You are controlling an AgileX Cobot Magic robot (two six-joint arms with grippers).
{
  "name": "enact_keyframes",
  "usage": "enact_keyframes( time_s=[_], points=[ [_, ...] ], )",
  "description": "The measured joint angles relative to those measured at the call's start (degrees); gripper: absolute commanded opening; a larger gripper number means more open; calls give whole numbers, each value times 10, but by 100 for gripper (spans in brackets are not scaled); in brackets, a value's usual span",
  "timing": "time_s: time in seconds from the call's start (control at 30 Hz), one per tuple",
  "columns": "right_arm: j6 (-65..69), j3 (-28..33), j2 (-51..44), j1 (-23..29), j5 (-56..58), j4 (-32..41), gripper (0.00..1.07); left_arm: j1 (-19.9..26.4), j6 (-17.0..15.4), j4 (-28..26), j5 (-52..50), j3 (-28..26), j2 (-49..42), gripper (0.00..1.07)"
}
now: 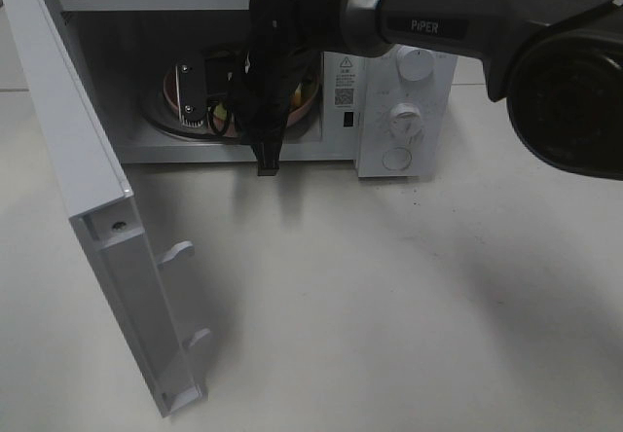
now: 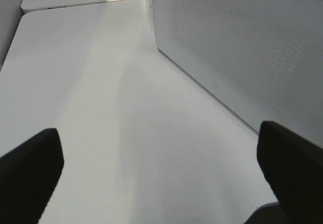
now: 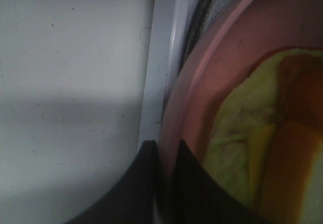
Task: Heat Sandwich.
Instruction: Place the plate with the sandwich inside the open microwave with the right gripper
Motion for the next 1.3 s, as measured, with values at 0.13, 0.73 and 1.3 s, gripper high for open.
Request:
enact_keyframes(
  time_s=[0.13, 0.73, 1.3],
  points=[
    [-1, -2, 0, 0, 4, 15, 0, 0, 0, 0, 0, 0, 0, 101],
    [-66, 17, -28, -1, 43, 32, 0, 0, 0, 0, 0, 0, 0, 101],
    [-155, 168, -117, 3, -56, 35, 0, 0, 0, 0, 0, 0, 0, 101]
  ],
)
